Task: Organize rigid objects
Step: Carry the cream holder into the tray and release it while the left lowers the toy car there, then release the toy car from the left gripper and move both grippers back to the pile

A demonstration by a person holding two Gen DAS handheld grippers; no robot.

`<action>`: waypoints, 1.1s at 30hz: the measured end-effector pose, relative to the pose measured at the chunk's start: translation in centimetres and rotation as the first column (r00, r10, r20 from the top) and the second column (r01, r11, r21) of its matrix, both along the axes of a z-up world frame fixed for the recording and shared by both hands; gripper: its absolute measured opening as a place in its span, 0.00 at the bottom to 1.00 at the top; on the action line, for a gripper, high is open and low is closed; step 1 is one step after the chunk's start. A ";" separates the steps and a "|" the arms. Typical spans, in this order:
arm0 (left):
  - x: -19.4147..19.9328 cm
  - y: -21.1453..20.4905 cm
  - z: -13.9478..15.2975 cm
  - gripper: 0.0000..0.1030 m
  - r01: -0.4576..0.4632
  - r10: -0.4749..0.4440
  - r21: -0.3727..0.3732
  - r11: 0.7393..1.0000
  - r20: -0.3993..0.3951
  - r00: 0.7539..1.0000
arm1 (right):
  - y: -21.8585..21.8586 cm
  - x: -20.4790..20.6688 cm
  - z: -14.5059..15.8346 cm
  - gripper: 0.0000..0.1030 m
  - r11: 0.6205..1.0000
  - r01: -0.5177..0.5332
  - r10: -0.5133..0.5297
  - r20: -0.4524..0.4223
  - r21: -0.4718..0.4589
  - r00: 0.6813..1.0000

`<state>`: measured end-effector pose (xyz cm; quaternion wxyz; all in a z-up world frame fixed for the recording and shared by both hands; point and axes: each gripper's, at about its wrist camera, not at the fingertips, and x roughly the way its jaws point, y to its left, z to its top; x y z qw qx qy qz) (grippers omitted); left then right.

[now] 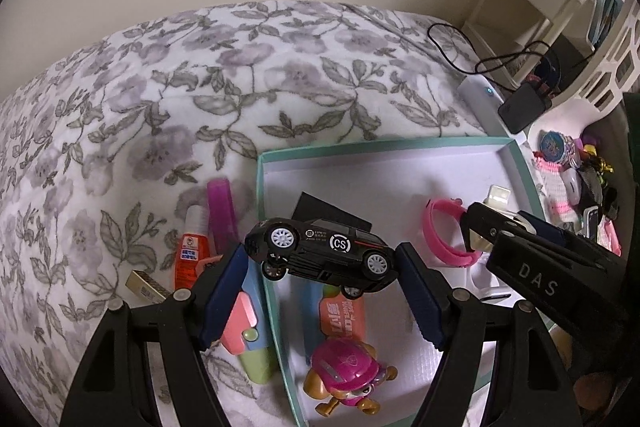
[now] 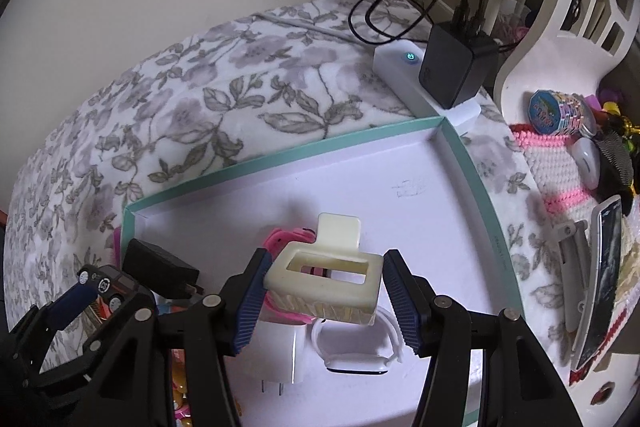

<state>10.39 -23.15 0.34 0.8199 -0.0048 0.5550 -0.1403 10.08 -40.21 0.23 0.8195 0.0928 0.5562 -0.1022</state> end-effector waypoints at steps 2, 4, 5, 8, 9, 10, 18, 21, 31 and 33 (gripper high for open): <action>-0.1 -0.3 -0.2 0.74 0.009 -0.009 0.007 1.000 -0.005 1.000 | 0.0 0.0 -0.3 0.59 1.000 -0.002 0.002 -0.010 -0.003 1.000; -0.1 -0.5 -0.5 0.74 0.012 -0.012 0.014 1.000 -0.014 1.000 | 0.0 0.0 -0.5 0.59 1.000 -0.006 0.006 -0.015 -0.009 1.000; -0.1 -0.6 -0.6 0.74 0.012 -0.012 0.015 1.000 -0.019 1.000 | 0.1 0.0 -0.5 0.59 1.000 -0.008 0.007 -0.016 -0.010 1.000; -0.1 -0.6 -0.9 0.75 0.011 -0.010 0.016 1.000 -0.033 0.999 | 0.0 0.0 -0.8 0.59 1.000 -0.007 0.006 -0.022 -0.010 1.000; -0.1 -0.6 -1.0 0.75 0.010 -0.010 0.018 1.000 -0.037 0.999 | 0.0 0.0 -0.9 0.59 1.000 -0.006 0.006 -0.029 -0.013 1.000; -0.1 -0.6 -1.1 0.75 0.008 -0.008 0.019 1.000 -0.039 0.999 | 0.0 0.0 -1.1 0.59 1.000 -0.005 0.005 -0.036 -0.014 0.999; 0.1 -0.4 -1.3 0.75 -0.002 0.002 0.001 1.000 -0.068 0.998 | 0.1 0.1 -0.4 0.73 1.000 -0.017 0.016 -0.019 -0.015 1.000; 0.1 -0.3 -1.0 0.75 -0.004 0.004 -0.002 1.000 -0.064 0.998 | 0.3 0.1 0.2 0.73 1.000 -0.019 0.019 -0.008 -0.024 1.000; 0.4 2.0 1.4 0.75 -0.081 0.080 -0.047 0.996 -0.021 0.997 | 0.4 -0.5 4.4 0.73 0.999 -0.014 0.017 0.088 -0.032 0.996; 0.5 2.8 2.0 0.75 -0.104 0.104 -0.049 0.993 -0.004 0.995 | 0.5 -0.7 5.2 0.73 0.999 -0.017 0.021 0.107 -0.039 0.994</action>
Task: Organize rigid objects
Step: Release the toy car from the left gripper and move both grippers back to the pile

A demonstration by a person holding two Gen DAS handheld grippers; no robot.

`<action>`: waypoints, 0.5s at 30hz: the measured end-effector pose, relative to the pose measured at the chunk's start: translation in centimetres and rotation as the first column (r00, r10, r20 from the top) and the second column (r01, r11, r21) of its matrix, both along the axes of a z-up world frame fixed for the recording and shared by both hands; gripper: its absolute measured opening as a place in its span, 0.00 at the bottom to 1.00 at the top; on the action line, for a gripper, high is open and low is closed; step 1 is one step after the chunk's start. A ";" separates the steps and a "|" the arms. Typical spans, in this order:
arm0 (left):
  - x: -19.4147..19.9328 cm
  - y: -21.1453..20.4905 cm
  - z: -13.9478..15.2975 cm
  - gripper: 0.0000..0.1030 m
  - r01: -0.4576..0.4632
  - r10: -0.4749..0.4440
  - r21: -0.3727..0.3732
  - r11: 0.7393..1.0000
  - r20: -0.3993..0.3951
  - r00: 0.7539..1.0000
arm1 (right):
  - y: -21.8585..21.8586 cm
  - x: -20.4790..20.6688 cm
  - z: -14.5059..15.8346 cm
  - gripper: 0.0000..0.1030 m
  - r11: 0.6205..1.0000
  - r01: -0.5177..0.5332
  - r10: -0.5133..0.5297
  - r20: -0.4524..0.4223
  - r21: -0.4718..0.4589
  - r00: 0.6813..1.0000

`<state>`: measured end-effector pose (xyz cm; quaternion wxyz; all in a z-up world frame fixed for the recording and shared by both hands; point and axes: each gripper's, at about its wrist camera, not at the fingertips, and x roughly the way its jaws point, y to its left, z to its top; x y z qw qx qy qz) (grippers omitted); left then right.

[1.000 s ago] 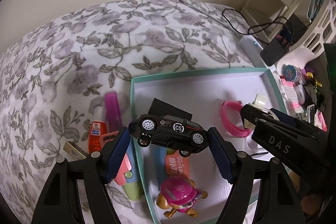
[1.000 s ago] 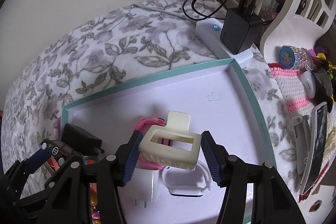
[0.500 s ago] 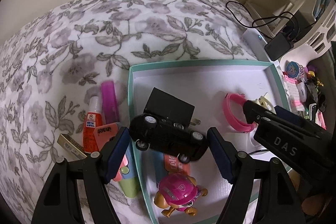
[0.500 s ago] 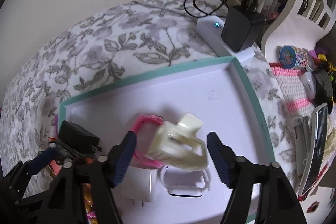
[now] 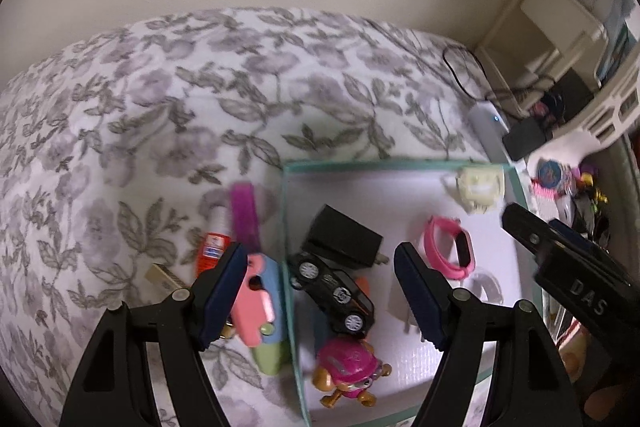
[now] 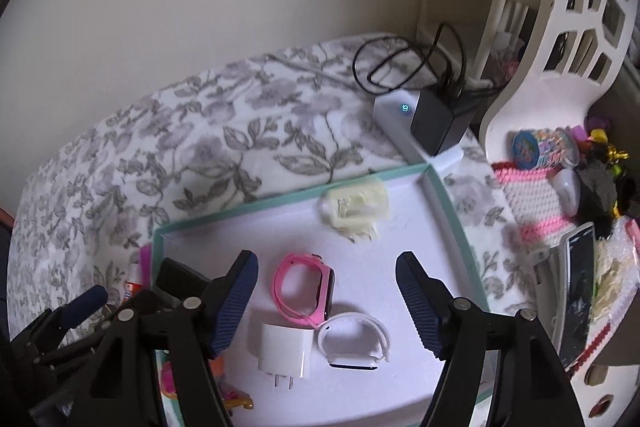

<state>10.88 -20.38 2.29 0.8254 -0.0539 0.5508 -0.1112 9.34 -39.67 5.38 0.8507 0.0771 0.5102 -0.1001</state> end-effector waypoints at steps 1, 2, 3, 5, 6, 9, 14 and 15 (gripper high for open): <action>0.1 0.3 0.2 0.75 -0.010 0.010 -0.001 1.000 0.006 1.000 | 0.1 -0.1 0.3 0.73 1.000 -0.002 0.002 0.007 -0.003 1.000; 0.1 0.6 0.4 0.75 -0.020 0.020 -0.002 1.000 0.011 1.000 | 0.3 -0.2 0.7 0.73 1.000 -0.006 0.006 0.017 -0.009 1.000; 0.1 1.1 0.6 0.75 -0.034 0.034 -0.005 0.999 0.017 0.999 | 0.4 -0.2 0.9 0.73 1.000 -0.008 0.008 0.022 -0.013 1.000; 0.2 1.7 0.8 0.75 -0.052 0.052 -0.015 0.999 0.023 0.998 | 0.7 -0.3 1.1 0.73 1.000 -0.017 0.018 0.028 -0.023 0.999; 0.2 2.0 0.9 0.75 -0.060 0.060 -0.019 0.998 0.025 0.998 | 1.0 -0.3 1.1 0.73 0.999 -0.023 0.024 0.029 -0.029 0.999; 0.3 2.9 1.0 0.82 -0.084 0.085 -0.026 0.996 0.031 0.996 | 1.6 -0.4 0.9 0.74 0.998 -0.036 0.037 0.021 -0.046 0.999; 0.1 4.9 1.3 0.84 -0.141 0.143 -0.041 0.989 0.043 0.989 | 2.9 -0.5 0.2 0.75 0.996 -0.068 0.069 0.001 -0.063 0.998; 0.0 5.3 1.4 0.84 -0.153 0.155 -0.041 0.987 0.044 0.987 | 3.2 -0.5 0.1 0.75 0.995 -0.076 0.076 -0.002 -0.067 0.997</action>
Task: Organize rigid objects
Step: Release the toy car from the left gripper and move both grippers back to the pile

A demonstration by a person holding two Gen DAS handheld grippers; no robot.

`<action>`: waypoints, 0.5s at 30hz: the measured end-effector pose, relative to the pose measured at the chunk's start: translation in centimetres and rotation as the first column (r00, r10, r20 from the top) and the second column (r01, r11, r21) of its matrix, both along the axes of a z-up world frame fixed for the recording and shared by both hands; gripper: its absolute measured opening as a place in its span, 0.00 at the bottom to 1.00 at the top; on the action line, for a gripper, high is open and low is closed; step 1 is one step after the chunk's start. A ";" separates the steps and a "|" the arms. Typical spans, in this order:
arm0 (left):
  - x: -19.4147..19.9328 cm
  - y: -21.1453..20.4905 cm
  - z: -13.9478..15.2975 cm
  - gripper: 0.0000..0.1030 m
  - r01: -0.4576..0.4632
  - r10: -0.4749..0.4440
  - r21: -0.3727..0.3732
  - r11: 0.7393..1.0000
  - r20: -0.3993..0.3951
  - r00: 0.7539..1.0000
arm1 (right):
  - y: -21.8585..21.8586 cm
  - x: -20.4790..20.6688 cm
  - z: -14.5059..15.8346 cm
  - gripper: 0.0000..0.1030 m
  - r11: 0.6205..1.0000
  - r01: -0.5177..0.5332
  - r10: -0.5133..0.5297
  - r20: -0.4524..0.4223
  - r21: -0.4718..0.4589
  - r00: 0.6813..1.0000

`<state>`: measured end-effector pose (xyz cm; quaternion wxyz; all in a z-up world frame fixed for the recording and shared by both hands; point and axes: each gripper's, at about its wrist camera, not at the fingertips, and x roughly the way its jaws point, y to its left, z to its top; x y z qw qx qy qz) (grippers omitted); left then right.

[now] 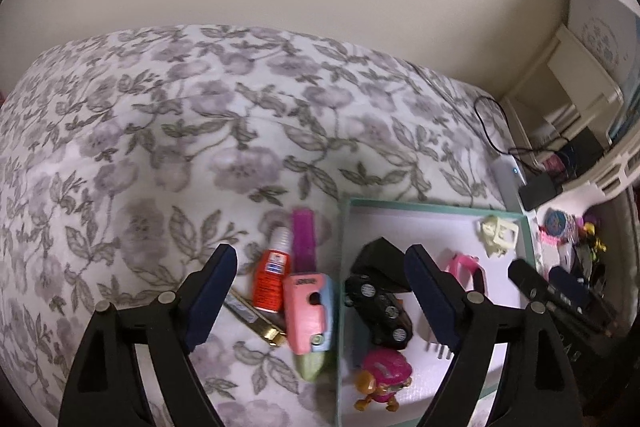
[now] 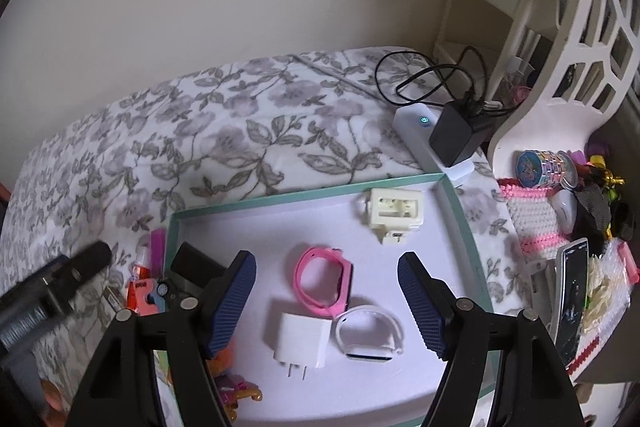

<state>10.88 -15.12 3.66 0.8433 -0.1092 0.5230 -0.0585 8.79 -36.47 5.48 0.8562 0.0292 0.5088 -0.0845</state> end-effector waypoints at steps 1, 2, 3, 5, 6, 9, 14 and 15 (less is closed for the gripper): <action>-0.1 0.5 0.0 0.85 -0.016 0.016 0.004 1.000 0.003 1.000 | 0.4 0.0 -0.1 0.75 1.000 -0.009 0.009 -0.003 -0.006 1.000; -0.2 1.0 0.0 0.87 -0.029 0.029 0.010 1.000 0.005 1.000 | 0.8 -0.1 -0.3 0.77 1.000 -0.018 0.018 -0.005 -0.008 1.000; -0.3 1.7 0.1 0.90 -0.047 0.047 0.019 0.999 0.009 0.999 | 1.1 -0.1 -0.4 0.78 1.000 -0.026 0.026 -0.006 -0.007 1.000; -0.5 2.8 0.2 0.95 -0.076 0.075 0.027 0.997 0.018 0.997 | 1.8 -0.2 -0.6 0.83 0.999 -0.041 0.041 -0.011 -0.006 0.999; -0.7 3.4 0.3 0.95 -0.092 0.091 0.028 0.995 0.024 0.996 | 2.2 -0.3 -0.7 0.84 0.999 -0.049 0.049 -0.012 -0.008 0.999; -1.1 5.3 0.6 0.95 -0.139 0.138 0.021 0.990 0.035 0.990 | 3.4 -0.5 -0.9 0.90 0.998 -0.067 0.067 -0.010 -0.015 0.998; -2.0 8.3 1.0 0.95 -0.209 0.208 0.025 0.977 0.050 0.977 | 5.2 -0.9 -0.8 1.00 0.995 -0.096 0.096 -0.001 -0.006 0.995; -2.2 8.9 1.0 0.95 -0.222 0.221 0.027 0.975 0.054 0.974 | 5.4 -1.0 -0.9 1.00 0.995 -0.102 0.102 -0.001 -0.001 0.995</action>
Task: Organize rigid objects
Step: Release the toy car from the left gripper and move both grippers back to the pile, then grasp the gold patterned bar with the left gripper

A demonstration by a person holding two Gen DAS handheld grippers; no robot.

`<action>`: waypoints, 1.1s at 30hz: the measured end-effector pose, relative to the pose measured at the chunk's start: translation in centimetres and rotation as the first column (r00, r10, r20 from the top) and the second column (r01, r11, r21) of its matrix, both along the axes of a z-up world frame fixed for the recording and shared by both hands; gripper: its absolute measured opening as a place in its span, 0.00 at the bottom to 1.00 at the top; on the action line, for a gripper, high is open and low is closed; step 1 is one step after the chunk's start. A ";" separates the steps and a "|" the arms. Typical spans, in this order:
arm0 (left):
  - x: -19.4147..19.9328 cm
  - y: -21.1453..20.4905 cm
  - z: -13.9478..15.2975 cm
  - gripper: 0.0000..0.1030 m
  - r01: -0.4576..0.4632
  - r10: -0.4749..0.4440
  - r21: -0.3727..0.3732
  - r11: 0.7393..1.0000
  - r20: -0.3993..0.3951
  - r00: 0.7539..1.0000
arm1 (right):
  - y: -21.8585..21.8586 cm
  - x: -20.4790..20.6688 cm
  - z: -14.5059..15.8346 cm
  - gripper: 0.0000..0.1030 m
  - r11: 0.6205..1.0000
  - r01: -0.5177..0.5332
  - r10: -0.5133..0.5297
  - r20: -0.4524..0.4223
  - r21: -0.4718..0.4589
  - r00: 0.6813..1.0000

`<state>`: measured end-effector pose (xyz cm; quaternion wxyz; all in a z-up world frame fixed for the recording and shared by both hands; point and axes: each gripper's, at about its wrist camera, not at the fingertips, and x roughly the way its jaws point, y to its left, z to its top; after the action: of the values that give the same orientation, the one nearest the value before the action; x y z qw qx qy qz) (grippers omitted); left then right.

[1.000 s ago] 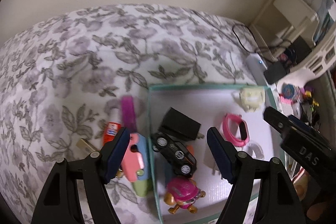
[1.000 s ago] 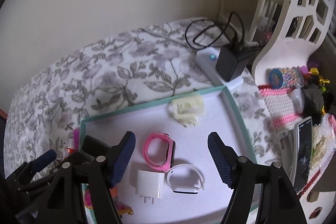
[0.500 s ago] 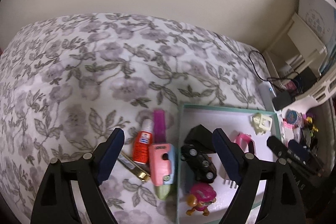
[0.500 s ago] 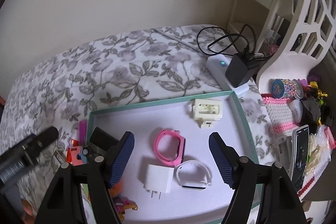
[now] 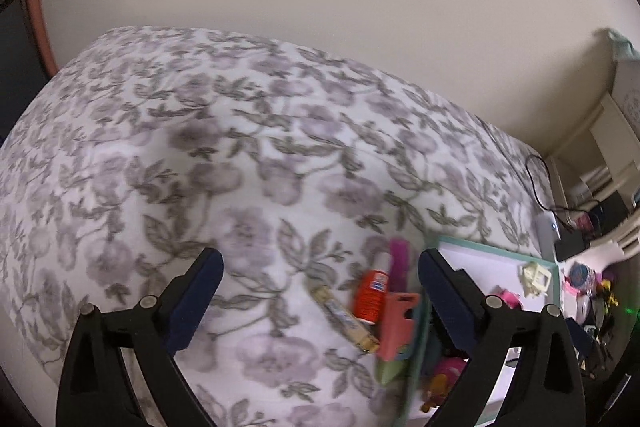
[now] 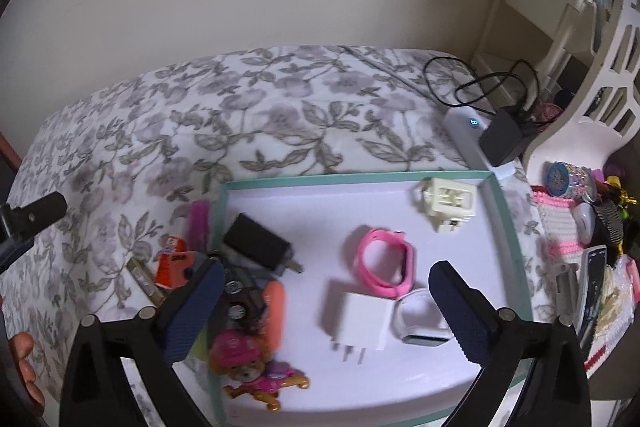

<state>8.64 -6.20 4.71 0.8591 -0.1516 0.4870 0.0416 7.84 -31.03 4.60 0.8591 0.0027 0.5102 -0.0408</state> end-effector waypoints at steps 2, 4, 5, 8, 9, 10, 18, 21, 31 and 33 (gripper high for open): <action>-0.4 0.8 0.1 0.95 -0.019 0.019 0.003 1.000 0.003 1.000 | 0.6 -0.2 -0.2 1.00 1.000 -0.014 0.014 -0.006 0.012 1.000; -0.7 1.6 0.0 0.95 -0.034 0.034 -0.001 0.999 0.006 0.999 | 1.4 -0.3 -0.5 1.00 0.999 -0.026 0.026 -0.017 0.022 1.000; -0.9 1.9 0.0 0.95 -0.039 0.040 -0.005 0.999 0.006 0.999 | 1.6 -0.4 -0.7 1.00 0.999 -0.029 0.030 -0.022 0.025 0.999; -1.3 2.4 -0.2 0.95 -0.047 0.047 -0.011 0.999 -0.002 0.999 | 2.4 -0.6 -1.1 1.00 0.998 -0.040 0.042 -0.041 0.048 0.998; -1.4 2.5 -0.4 0.95 -0.045 0.045 -0.010 0.999 -0.009 0.999 | 2.7 -0.7 -1.2 1.00 0.998 -0.043 0.046 -0.048 0.054 0.998; -1.5 2.4 -0.7 0.95 -0.039 0.038 -0.010 0.999 -0.021 0.999 | 2.9 -0.8 -1.3 1.00 0.997 -0.045 0.048 -0.052 0.057 0.998; -0.5 0.2 -5.8 0.95 0.025 -0.026 -0.006 1.000 -0.185 0.982 | 3.8 -0.7 -2.4 1.00 0.998 -0.043 0.048 -0.095 0.054 0.994; -0.2 -1.0 -7.4 0.95 0.058 -0.060 -0.016 0.998 -0.232 0.971 | 3.5 -0.6 -2.5 1.00 0.999 -0.028 0.033 -0.097 0.045 0.995; 0.8 -4.7 -10.5 0.95 0.169 -0.159 0.004 0.986 -0.306 0.938 | 2.6 -0.1 -2.4 1.00 0.999 0.000 0.005 -0.100 0.047 0.995; 0.9 -5.1 -11.1 0.95 0.184 -0.168 0.020 0.983 -0.321 0.932 | 2.6 0.0 -2.3 1.00 0.999 0.001 0.004 -0.099 0.045 0.995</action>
<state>9.56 -11.25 -6.41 0.7733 -0.0775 0.6293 0.0004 7.80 -28.44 2.26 0.8326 0.0197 0.5527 -0.0287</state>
